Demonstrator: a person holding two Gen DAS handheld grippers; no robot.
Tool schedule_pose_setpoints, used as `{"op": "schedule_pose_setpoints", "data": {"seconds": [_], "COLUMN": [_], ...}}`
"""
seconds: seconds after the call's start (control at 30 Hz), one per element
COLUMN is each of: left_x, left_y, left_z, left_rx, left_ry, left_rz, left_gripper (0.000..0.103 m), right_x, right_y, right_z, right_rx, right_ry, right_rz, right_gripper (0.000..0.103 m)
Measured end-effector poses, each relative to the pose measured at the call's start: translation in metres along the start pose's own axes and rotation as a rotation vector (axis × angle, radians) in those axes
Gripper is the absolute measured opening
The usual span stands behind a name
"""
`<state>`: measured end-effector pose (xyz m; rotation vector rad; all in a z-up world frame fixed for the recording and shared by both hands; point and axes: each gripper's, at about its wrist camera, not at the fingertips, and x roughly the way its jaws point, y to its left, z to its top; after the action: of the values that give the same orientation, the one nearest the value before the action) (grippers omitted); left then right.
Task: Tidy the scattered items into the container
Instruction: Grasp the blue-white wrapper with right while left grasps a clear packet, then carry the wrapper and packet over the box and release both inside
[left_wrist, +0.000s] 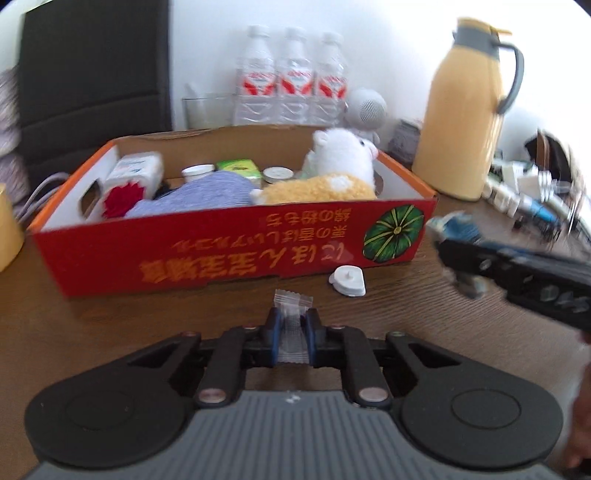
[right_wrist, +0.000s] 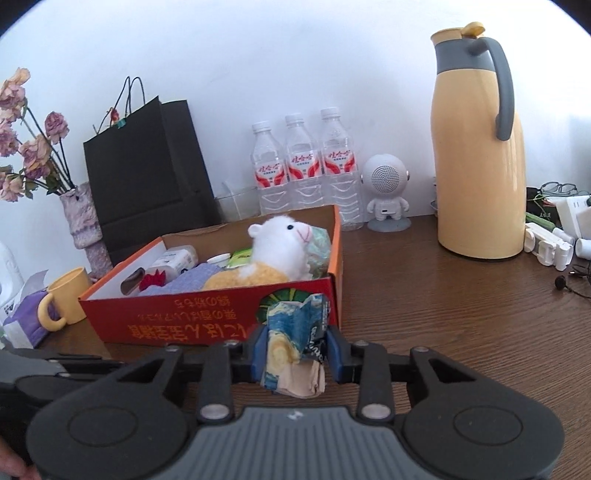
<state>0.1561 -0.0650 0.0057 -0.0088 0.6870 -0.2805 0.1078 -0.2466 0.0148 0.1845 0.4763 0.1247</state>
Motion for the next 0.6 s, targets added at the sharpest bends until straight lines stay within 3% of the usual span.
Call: {"op": "schedule_pose_setpoints", "data": {"seconds": [0.27,0.6], "left_x": [-0.093,-0.155], "left_y": [0.033,0.035], "left_z": [-0.032,-0.067], "left_rx": [-0.084,-0.087], "left_ry": [-0.107,-0.173], "left_rz": [0.131,0.141], "left_gripper": [0.014,0.015], "right_x": [-0.014,-0.104], "right_y": [0.057,0.107], "right_z": [-0.021,-0.065], "right_rx": [-0.138,-0.185], "right_ry": [0.031,-0.008], "right_rz": [0.098,0.1], "right_gripper": [0.018,0.01]}}
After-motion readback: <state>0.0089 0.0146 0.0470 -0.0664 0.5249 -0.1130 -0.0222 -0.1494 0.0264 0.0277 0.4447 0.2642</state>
